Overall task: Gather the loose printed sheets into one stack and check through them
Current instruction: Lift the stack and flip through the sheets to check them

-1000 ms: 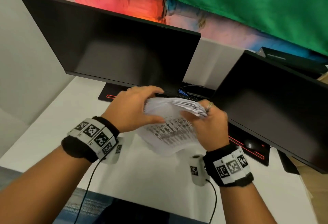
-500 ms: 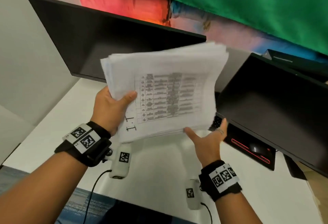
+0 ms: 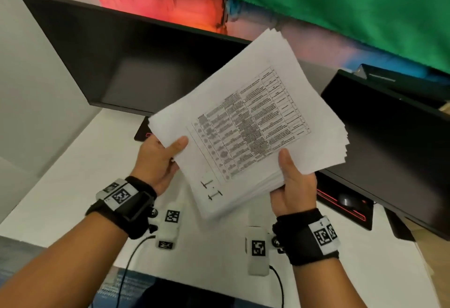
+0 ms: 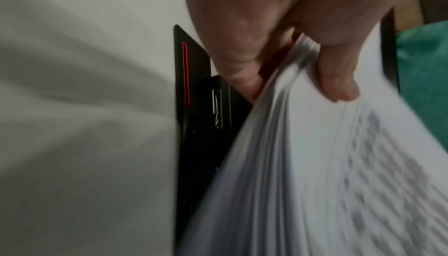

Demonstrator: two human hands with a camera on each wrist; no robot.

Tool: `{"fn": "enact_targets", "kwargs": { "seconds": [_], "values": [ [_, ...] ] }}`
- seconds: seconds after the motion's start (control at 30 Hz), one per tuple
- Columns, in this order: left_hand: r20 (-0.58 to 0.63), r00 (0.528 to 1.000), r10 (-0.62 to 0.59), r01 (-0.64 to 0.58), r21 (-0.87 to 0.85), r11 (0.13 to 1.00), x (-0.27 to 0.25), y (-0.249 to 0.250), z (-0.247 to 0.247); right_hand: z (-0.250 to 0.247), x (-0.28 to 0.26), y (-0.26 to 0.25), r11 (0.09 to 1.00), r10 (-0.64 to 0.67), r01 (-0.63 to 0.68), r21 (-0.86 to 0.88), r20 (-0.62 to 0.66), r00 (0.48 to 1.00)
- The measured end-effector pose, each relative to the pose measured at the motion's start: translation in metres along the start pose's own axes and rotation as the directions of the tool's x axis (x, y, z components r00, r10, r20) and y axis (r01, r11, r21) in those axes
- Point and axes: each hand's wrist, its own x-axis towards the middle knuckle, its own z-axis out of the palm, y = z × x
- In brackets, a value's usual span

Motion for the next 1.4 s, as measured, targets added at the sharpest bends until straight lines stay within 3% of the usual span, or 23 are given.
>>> {"fn": "enact_targets", "kwargs": {
  "seconds": [0.07, 0.17, 0.27, 0.4, 0.53, 0.63, 0.73, 0.87, 1.07, 1.2, 1.3, 1.4],
  "values": [
    [0.036, 0.999, 0.016, -0.022, 0.168, 0.986, 0.007, 0.014, -0.009, -0.014, 0.004, -0.011, 0.998, 0.0, 0.002, -0.066, 0.032, 1.0],
    [0.235, 0.971, -0.048, -0.069, 0.466, 0.882, 0.011, 0.024, -0.005, -0.028, 0.008, -0.022, 0.987, -0.004, 0.015, -0.161, 0.07, 0.998],
    [0.332, 0.942, -0.055, -0.145, 0.546, 0.825, 0.008, 0.02, 0.015, -0.033, 0.01, -0.024, 0.959, -0.021, 0.056, -0.278, 0.129, 0.991],
    [0.236, 0.957, 0.168, -0.275, 0.564, 0.778, 0.003, 0.003, 0.024, -0.033, 0.012, -0.023, 0.858, -0.096, 0.182, -0.479, 0.199, 0.975],
    [0.115, 0.897, 0.426, -0.405, 0.599, 0.691, -0.006, -0.016, 0.031, -0.033, 0.005, -0.021, 0.74, -0.271, 0.352, -0.573, 0.226, 0.936],
    [0.152, 0.895, 0.419, -0.407, 0.662, 0.63, -0.01, -0.031, 0.022, -0.038, -0.005, -0.009, 0.655, -0.286, 0.383, -0.651, 0.255, 0.924],
    [0.223, 0.935, 0.275, -0.35, 0.695, 0.628, -0.007, -0.042, 0.001, -0.052, -0.005, 0.009, 0.632, -0.29, 0.363, -0.685, 0.226, 0.93],
    [0.256, 0.944, 0.21, -0.33, 0.682, 0.653, -0.004, -0.038, -0.003, -0.056, 0.001, 0.016, 0.657, -0.268, 0.307, -0.688, 0.168, 0.949],
    [0.241, 0.939, 0.247, -0.343, 0.562, 0.753, 0.003, -0.022, 0.011, -0.047, 0.006, 0.004, 0.765, -0.247, 0.282, -0.578, 0.141, 0.959],
    [0.189, 0.916, 0.353, -0.401, 0.453, 0.796, 0.003, -0.018, 0.028, -0.035, 0.001, 0.0, 0.79, -0.325, 0.34, -0.51, 0.123, 0.938],
    [0.099, 0.887, 0.452, -0.441, 0.477, 0.76, 0.006, -0.019, 0.04, -0.029, -0.001, -0.002, 0.722, -0.437, 0.457, -0.519, 0.17, 0.883],
    [0.09, 0.865, 0.493, -0.471, 0.485, 0.737, 0.005, -0.016, 0.047, -0.027, 0.0, -0.005, 0.551, -0.524, 0.577, -0.603, 0.288, 0.801]
  ]
}}
